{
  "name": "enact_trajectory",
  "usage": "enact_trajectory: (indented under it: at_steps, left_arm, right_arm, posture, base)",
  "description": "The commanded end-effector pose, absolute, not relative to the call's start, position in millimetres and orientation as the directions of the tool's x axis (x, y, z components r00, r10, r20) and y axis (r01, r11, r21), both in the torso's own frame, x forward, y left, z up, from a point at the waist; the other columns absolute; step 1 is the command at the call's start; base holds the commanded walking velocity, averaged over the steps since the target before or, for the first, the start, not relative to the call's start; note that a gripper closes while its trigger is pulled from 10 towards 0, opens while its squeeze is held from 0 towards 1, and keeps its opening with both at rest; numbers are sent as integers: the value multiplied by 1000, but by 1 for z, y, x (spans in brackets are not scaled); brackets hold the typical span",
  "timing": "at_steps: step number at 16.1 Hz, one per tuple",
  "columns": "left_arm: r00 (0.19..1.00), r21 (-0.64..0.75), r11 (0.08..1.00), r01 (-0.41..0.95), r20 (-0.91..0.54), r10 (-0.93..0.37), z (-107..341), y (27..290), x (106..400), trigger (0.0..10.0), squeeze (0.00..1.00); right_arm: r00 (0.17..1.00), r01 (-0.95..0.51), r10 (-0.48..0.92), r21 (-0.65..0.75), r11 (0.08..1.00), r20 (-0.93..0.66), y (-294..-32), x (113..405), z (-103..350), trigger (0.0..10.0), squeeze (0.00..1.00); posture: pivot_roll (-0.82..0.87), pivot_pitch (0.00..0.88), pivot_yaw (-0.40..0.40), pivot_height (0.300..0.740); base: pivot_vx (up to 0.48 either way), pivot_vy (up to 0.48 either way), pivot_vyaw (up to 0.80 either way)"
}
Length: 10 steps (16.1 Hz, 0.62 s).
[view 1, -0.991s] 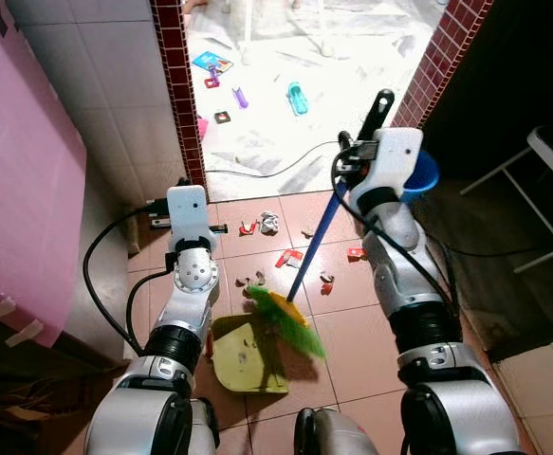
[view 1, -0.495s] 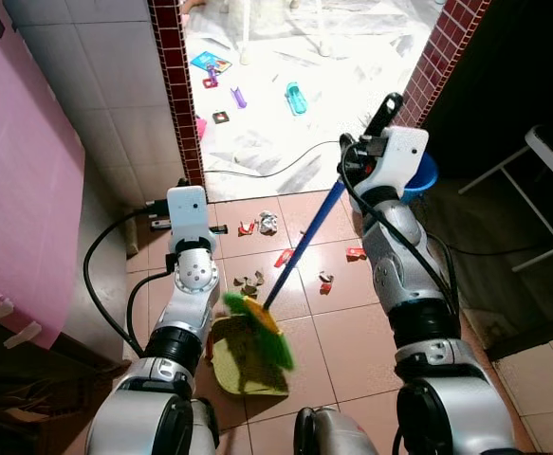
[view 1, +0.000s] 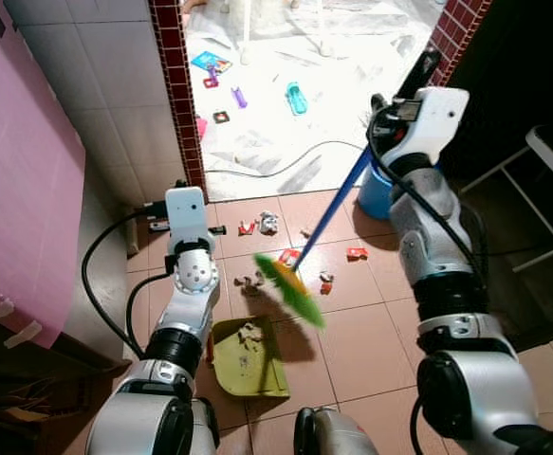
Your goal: Sweep floor
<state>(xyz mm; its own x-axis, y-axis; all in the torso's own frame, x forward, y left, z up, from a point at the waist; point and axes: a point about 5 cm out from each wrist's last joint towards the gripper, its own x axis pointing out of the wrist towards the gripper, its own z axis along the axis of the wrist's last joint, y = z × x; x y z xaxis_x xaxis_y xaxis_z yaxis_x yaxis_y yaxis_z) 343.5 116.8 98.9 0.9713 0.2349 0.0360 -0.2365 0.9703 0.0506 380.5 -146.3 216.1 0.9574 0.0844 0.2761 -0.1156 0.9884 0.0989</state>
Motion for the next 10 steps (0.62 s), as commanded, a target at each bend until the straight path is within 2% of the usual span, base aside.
enact_trajectory:
  at_steps: [1,3,7,10]
  left_arm:
    - [977,53,977,-208,-45,210,84,115,338,10000,0]
    - [985,-1,985,-170,-25,170,89,116,338,10000,0]
    - [984,-70,982,-177,22,179,100,128,332,10000,0]
    - [972,-100,975,-196,112,207,117,146,320,10000,0]
  right_arm:
    - [944,-117,84,86,989,320,-148,381,227,10000,0]
    - [946,-118,100,41,992,308,-148,377,219,10000,0]
    - [960,-97,98,-16,995,263,-145,364,193,10000,0]
    - [979,1,26,-132,991,203,-157,354,168,10000,0]
  posture:
    - [-64,98,-50,740]
    - [-64,98,-50,740]
    - [-54,99,-48,740]
    - [-38,101,-47,740]
  base:
    - [0,0,0]
    - [0,0,0]
    - [0,0,0]
    - [0,0,0]
